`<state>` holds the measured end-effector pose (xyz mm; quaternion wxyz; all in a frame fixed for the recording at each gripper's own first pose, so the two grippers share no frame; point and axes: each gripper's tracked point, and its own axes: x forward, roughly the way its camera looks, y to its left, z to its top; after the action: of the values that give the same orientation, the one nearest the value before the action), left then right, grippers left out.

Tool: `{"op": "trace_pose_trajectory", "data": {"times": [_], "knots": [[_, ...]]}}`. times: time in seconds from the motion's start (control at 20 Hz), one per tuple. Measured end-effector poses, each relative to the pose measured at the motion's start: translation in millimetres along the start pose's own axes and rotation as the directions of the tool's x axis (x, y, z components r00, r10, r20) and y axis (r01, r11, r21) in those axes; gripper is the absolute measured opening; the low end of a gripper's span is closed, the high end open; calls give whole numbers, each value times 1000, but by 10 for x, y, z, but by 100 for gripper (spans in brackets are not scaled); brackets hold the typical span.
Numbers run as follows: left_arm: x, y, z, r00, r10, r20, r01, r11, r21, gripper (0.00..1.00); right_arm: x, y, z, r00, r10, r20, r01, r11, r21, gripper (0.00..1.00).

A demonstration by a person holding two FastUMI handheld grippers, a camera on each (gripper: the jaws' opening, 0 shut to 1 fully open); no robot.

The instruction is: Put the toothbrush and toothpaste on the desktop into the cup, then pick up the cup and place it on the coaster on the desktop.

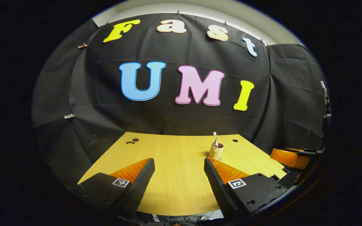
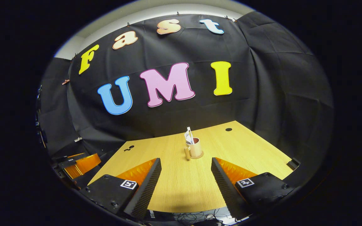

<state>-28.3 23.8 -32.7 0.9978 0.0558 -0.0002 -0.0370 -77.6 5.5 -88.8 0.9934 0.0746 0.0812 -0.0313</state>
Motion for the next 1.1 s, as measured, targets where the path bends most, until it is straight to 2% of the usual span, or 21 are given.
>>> {"op": "trace_pose_trajectory", "data": {"times": [0.2,0.45,0.65,1.1], "knots": [[-2,94,85,999,26,24,-26,1000,-7,98,41,24,-27,1000,6,-10,-6,1000,-2,98],[21,179,-7,999,41,-15,-41,999,3,98,104,199,-83,999,31,-22,-32,999,-44,98],[41,233,25,999,38,-11,-38,999,-20,98,137,316,-124,998,51,-25,-53,995,-80,98],[143,257,-152,996,26,-80,-29,999,-29,98,230,346,-196,997,42,-57,-47,995,-92,98]]}}
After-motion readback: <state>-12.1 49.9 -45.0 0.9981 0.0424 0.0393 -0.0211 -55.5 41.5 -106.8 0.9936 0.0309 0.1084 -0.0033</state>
